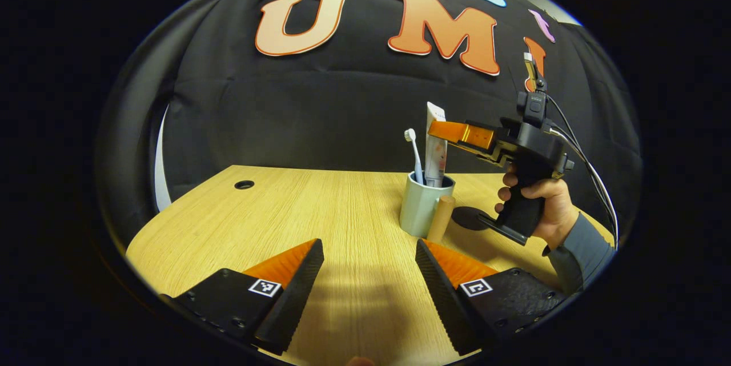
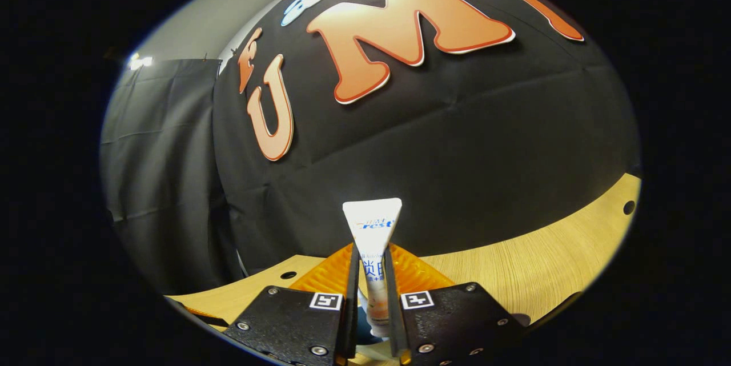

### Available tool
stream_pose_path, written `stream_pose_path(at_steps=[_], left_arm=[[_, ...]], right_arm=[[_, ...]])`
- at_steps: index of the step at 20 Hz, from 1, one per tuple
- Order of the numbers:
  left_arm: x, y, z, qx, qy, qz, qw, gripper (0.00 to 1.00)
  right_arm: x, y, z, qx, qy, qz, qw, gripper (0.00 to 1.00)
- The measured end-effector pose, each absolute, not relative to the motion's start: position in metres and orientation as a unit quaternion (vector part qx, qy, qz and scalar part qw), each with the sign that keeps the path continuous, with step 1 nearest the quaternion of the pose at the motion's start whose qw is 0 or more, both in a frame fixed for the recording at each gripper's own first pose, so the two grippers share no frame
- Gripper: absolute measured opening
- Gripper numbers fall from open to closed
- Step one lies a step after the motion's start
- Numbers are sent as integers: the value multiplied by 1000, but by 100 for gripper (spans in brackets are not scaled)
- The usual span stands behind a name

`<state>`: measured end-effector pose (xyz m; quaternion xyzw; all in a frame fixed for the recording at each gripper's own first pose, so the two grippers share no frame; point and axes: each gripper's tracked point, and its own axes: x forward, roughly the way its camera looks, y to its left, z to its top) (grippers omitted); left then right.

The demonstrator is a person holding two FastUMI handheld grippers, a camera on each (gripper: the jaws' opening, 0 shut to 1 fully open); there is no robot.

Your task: Put the toothbrush and toothpaste on the desktop into the cup, then pick up the cup and place it on the coaster on the desktop.

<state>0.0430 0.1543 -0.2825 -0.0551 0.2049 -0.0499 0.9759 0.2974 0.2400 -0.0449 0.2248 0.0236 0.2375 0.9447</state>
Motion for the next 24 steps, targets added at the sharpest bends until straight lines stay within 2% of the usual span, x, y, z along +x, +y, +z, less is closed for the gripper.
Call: stream_pose_path(at_steps=[1,2,3,4,5,9,13,17,24], left_arm=[[43,156,-282,-57,205,-51,976,97],[44,155,-281,-60,204,-51,976,98],[42,153,-279,-63,200,-50,976,98],[43,150,-276,-66,198,-52,977,98],[41,146,-271,-67,196,-53,977,98],[51,127,-259,-62,196,-58,977,98],[63,105,-240,-50,189,-68,978,98],[74,87,-230,-53,191,-61,978,98],[105,52,-218,-41,218,-77,972,98]], right_arm=[[294,240,-48,218,31,240,945,25],[290,239,-49,210,36,242,946,27],[287,235,-43,203,32,244,948,33],[285,228,-36,195,23,239,951,48],[280,219,-28,189,10,236,953,43],[265,181,-1,157,-25,216,963,68],[246,143,16,139,-39,195,970,82],[220,107,24,127,-42,181,974,90],[165,44,38,89,-52,147,984,94]])
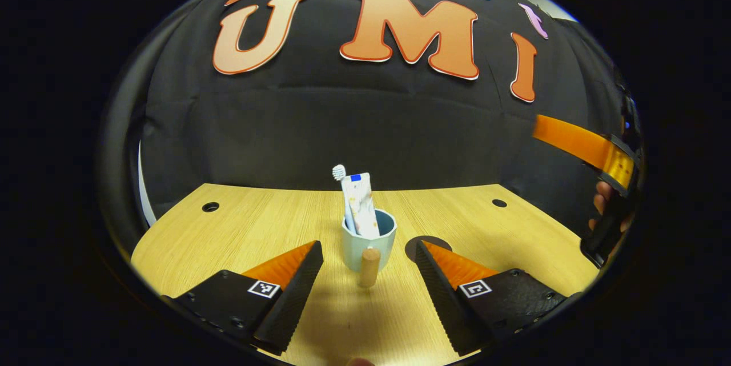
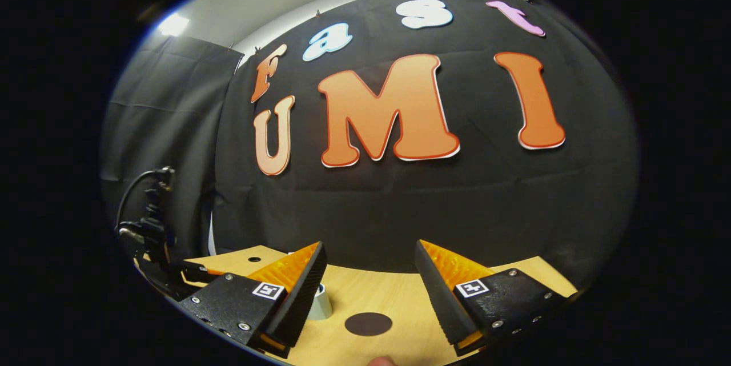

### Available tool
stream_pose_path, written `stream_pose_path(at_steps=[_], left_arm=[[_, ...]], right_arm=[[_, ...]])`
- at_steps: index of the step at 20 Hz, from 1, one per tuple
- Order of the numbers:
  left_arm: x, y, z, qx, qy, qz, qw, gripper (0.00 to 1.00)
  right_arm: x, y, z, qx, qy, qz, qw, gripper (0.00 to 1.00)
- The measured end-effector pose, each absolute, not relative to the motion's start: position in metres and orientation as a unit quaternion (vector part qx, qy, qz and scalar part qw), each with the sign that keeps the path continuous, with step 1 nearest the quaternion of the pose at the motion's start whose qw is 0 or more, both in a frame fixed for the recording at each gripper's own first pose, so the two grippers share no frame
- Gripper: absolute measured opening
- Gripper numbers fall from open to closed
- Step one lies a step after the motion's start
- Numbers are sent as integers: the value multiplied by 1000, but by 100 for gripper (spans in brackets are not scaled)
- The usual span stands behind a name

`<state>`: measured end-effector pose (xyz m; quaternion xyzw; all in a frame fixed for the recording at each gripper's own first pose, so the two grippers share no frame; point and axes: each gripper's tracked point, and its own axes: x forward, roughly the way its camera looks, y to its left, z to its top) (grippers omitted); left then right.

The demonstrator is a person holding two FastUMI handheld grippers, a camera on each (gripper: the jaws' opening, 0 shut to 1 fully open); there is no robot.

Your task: Put the toothbrush and toothpaste on the desktop into the cup, then pick up the cup and place it on the coaster on the desktop.

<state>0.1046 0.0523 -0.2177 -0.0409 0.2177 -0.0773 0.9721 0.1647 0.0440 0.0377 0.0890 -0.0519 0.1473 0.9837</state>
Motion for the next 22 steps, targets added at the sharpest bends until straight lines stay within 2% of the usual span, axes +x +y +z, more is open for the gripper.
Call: stream_pose_path(at_steps=[4,8,12,17,21,22], left_arm=[[127,41,-223,-38,271,-83,958,98],[136,43,-236,-6,354,-69,933,98],[142,38,-244,20,415,-89,905,98],[145,26,-277,19,489,-105,865,98],[148,33,-304,60,539,-86,836,96],[151,34,-313,66,544,-84,832,100]], right_arm=[[132,9,42,65,-56,123,989,94],[106,-27,38,48,-51,96,993,94],[86,-61,28,43,-39,68,996,94],[59,-75,20,28,-34,58,997,95],[44,-74,13,21,-32,62,997,95],[40,-75,11,19,-31,62,997,95]])
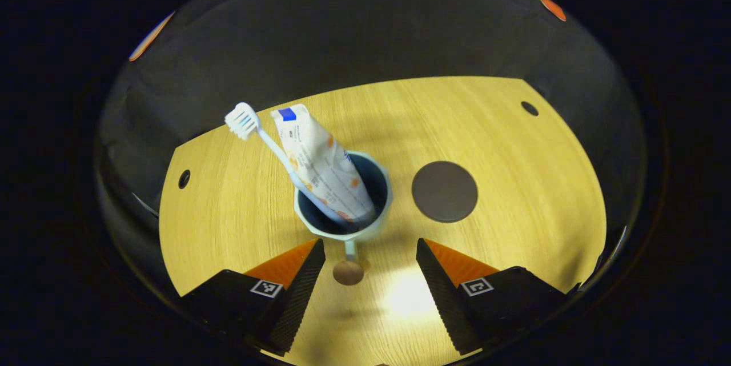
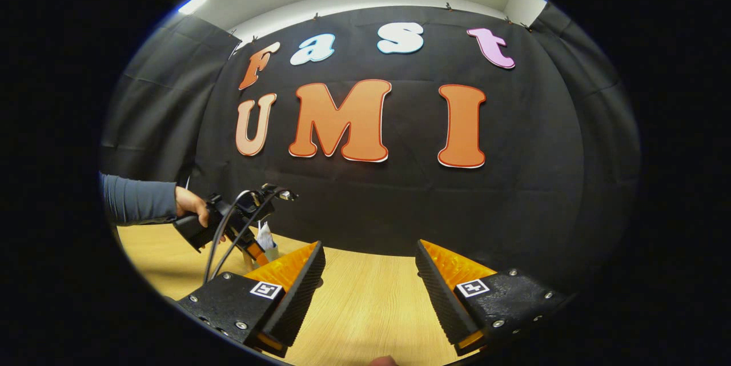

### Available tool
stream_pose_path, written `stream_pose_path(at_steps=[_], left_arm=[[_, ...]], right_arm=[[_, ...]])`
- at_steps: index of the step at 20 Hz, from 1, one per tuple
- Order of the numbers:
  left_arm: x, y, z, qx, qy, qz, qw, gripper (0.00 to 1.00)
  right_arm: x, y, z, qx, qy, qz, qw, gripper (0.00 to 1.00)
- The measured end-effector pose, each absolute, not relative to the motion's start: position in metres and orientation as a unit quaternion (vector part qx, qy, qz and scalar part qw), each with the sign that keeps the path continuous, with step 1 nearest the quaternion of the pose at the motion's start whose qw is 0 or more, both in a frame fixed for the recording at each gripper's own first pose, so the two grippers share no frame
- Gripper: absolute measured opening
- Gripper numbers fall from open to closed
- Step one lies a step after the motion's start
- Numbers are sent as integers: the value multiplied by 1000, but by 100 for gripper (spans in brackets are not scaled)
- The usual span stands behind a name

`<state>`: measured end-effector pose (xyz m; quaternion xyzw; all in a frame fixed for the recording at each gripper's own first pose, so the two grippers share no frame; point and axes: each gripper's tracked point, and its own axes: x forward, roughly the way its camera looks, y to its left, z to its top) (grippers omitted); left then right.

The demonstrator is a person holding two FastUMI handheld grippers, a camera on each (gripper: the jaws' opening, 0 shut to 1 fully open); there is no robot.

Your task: Put the toothbrush and toothpaste on the desktop into the cup, then pick up the cup and place it on the coaster on the desktop.

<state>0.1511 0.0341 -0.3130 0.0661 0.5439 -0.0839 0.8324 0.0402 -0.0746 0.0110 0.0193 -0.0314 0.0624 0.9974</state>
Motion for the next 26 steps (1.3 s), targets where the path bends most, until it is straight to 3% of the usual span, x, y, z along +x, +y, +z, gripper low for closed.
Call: stream_pose_path(at_steps=[1,2,3,5,7,9,15,26], left_arm=[[153,34,-316,70,545,-82,831,93],[152,37,-318,77,552,-78,827,96],[154,39,-322,82,553,-73,826,85],[155,45,-331,87,559,-66,822,80],[152,51,-336,87,566,-58,818,63],[156,49,-339,78,562,-66,821,33],[155,56,-343,53,547,-72,833,22],[150,61,-324,34,514,-81,853,22]], right_arm=[[38,-75,8,18,-29,63,997,95],[37,-75,6,18,-27,63,998,95],[35,-76,3,20,-24,62,998,96],[31,-77,-1,26,-22,61,998,96],[28,-76,-3,30,-22,62,997,96],[26,-78,-6,36,-21,61,997,96],[21,-79,-11,52,-18,56,997,96],[16,-86,-16,61,-13,43,997,96]])
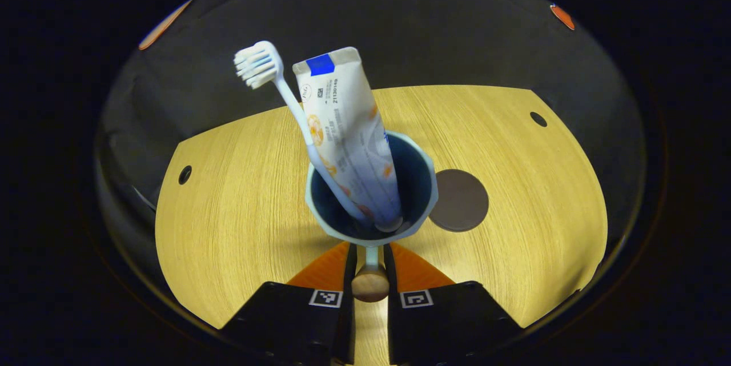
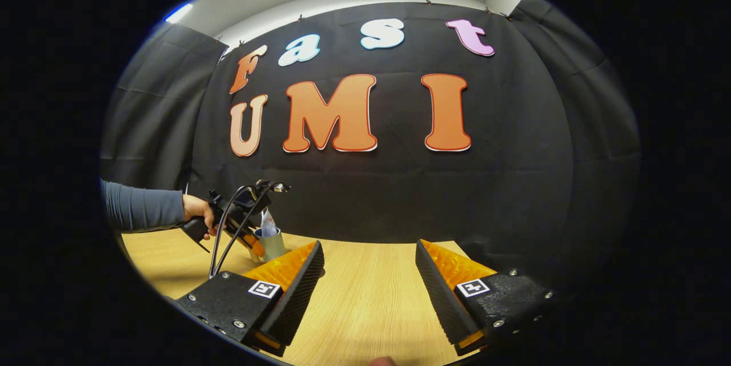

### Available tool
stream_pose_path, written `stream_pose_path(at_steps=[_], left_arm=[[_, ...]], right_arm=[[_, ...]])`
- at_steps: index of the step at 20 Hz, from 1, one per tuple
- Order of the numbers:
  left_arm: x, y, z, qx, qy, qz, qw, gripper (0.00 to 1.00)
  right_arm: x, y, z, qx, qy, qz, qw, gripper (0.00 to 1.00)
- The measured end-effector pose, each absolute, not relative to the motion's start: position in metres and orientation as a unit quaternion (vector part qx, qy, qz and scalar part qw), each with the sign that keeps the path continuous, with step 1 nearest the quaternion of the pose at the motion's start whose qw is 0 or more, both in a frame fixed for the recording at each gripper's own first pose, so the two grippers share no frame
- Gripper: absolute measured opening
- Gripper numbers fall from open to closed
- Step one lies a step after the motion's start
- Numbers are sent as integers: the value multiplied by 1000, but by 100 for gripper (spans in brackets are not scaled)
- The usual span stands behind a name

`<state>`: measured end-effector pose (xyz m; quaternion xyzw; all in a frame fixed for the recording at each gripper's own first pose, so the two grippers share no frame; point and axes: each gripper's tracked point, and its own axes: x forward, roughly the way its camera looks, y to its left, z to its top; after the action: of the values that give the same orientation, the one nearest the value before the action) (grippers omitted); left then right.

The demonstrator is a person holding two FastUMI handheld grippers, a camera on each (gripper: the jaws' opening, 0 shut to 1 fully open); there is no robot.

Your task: Put the toothbrush and toothpaste on the desktop into the cup, then pick up the cup and place it on the coaster on the desktop.

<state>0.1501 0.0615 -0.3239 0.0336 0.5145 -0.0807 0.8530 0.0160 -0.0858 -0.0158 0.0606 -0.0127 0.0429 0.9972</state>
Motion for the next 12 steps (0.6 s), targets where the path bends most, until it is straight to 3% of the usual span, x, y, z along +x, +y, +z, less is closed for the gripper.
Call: stream_pose_path(at_steps=[12], left_arm=[[147,73,-333,34,514,-126,848,22]], right_arm=[[10,-104,-27,76,-5,29,997,96]])
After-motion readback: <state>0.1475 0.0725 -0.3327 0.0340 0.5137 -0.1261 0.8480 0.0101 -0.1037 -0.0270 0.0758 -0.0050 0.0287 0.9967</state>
